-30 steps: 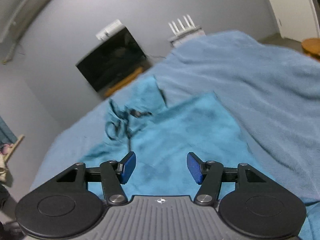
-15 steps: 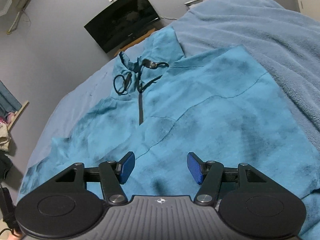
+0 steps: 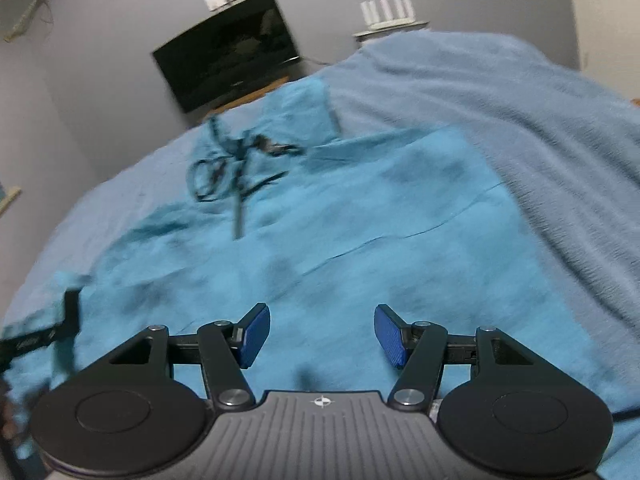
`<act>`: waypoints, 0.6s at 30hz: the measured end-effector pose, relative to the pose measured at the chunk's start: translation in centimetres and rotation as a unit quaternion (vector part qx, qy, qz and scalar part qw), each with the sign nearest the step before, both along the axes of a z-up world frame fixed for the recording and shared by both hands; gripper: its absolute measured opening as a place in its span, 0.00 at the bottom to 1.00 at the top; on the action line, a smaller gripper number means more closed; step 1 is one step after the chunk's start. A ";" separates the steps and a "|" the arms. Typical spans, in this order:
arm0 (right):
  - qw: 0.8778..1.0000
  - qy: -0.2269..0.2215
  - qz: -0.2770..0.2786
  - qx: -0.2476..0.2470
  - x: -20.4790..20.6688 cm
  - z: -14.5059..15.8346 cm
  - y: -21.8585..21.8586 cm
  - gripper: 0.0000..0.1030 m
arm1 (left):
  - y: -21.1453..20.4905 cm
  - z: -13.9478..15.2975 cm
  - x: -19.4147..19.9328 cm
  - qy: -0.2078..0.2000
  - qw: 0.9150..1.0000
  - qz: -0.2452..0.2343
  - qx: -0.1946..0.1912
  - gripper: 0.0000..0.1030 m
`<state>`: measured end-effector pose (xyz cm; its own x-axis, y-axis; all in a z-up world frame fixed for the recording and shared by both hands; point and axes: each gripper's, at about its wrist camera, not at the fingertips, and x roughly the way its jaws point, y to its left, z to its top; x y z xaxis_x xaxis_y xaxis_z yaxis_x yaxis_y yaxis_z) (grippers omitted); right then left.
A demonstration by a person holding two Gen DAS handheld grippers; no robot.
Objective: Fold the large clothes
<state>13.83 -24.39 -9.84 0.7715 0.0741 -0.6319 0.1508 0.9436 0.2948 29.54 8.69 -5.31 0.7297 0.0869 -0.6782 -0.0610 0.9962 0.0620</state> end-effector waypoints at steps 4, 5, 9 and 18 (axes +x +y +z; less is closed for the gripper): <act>0.998 0.050 -0.029 -0.001 1.2 -2.2 -1.1 0.59 | 0.6 -1.9 -0.6 0.014 1.000 0.000 0.002 0.28; 0.997 0.067 -0.033 0.003 1.5 -2.9 -1.4 0.59 | 1.0 -1.9 -1.0 0.012 1.000 -0.003 -0.007 0.32; 0.998 0.062 -0.030 -0.007 1.7 -3.2 -1.1 0.65 | 2.6 -0.1 -1.8 -0.022 0.999 0.025 -0.038 0.68; 1.000 -0.023 0.013 -0.010 0.0 -0.7 0.8 0.81 | 13.6 5.2 -6.6 -0.091 0.982 0.148 -0.071 0.82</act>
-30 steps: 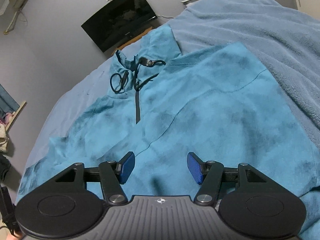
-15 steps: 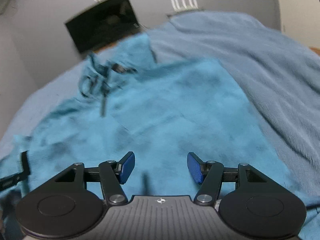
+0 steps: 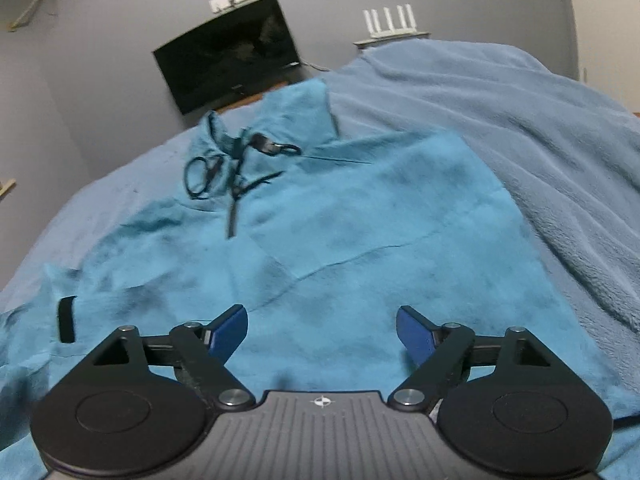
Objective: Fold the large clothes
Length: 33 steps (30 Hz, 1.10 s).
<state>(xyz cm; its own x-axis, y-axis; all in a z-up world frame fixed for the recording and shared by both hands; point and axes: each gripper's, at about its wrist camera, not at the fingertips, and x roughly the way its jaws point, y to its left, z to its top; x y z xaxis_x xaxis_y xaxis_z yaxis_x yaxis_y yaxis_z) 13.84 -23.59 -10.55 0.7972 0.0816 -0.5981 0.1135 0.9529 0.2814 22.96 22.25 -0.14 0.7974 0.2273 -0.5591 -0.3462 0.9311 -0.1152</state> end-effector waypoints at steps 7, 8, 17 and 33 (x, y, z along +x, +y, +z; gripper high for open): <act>0.999 0.001 0.022 -0.023 0.0 0.1 1.7 0.81 | 12.7 -1.1 -4.4 0.019 0.975 0.218 0.036 0.82; 0.999 0.001 0.024 -0.027 0.1 -0.1 2.0 0.81 | 14.4 -1.6 -5.0 0.027 0.969 0.243 0.026 0.82; 0.998 0.012 0.037 -0.051 0.8 -1.2 3.5 0.81 | 23.2 -5.0 -6.6 -0.047 0.937 0.266 -0.221 0.76; 0.996 -0.012 0.036 -0.074 0.3 -0.8 4.3 0.79 | 0.6 12.5 -4.1 -0.221 0.967 -0.124 -0.020 0.00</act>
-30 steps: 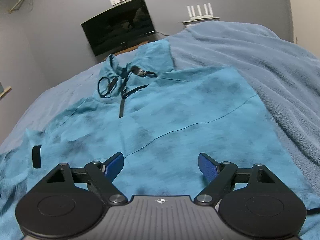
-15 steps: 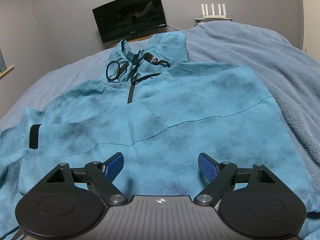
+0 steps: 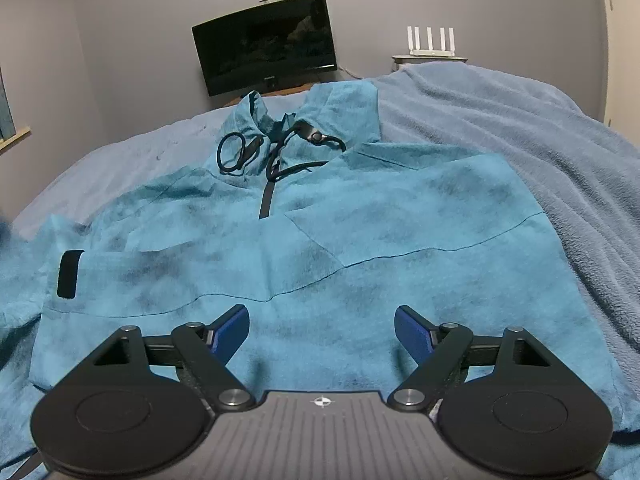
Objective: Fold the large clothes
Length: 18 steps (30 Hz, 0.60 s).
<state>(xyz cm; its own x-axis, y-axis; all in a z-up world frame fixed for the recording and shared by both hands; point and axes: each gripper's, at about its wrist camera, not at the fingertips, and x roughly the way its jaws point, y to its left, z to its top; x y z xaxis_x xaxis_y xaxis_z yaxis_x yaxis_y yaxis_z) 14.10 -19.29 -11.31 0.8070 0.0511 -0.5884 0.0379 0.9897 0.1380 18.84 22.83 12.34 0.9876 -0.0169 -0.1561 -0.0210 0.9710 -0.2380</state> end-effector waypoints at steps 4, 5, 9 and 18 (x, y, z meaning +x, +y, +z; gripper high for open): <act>1.000 -0.004 0.006 -0.005 -0.4 0.2 0.1 0.79 | -10.6 2.9 1.0 -0.023 0.990 -0.134 0.023 0.00; 1.000 -0.005 0.007 -0.007 -0.5 0.2 0.1 0.79 | -12.9 3.1 1.3 -0.023 0.987 -0.159 0.025 0.00; 1.000 -0.009 -0.006 -0.016 -0.6 0.1 -0.5 0.79 | -22.2 1.8 2.9 0.004 0.972 -0.231 0.031 0.00; 0.975 -0.007 -0.205 0.088 -2.4 0.6 -9.0 0.80 | -33.0 -9.6 4.5 0.215 0.931 -0.276 0.104 0.23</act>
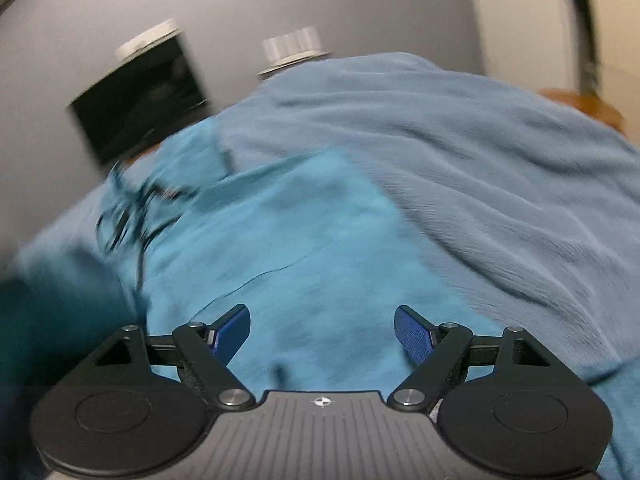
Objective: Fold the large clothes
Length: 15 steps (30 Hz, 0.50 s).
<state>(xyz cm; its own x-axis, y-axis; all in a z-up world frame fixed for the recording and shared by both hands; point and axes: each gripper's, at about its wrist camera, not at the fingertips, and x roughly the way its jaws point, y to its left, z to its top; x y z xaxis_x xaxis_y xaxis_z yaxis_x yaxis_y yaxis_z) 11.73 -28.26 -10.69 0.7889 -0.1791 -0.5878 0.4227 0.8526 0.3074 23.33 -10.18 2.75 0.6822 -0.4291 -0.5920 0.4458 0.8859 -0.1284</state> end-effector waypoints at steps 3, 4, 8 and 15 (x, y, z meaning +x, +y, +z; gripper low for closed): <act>1.000 -0.018 0.005 0.017 -0.6 0.4 0.0 0.80 | 1.7 -1.0 -2.6 0.001 1.000 -0.010 0.014 0.74; 1.000 -0.024 0.016 0.011 -0.7 0.6 0.5 0.80 | 2.8 -0.9 -3.8 -0.012 1.000 -0.005 0.012 0.78; 0.993 -0.060 0.092 -0.035 -1.1 1.6 3.3 0.79 | 8.4 0.3 -8.7 -0.038 0.998 0.039 0.013 0.91; 0.947 -0.131 0.262 -0.129 -2.8 3.7 9.7 0.80 | 17.8 -1.4 -9.8 -0.043 0.975 0.216 0.007 0.93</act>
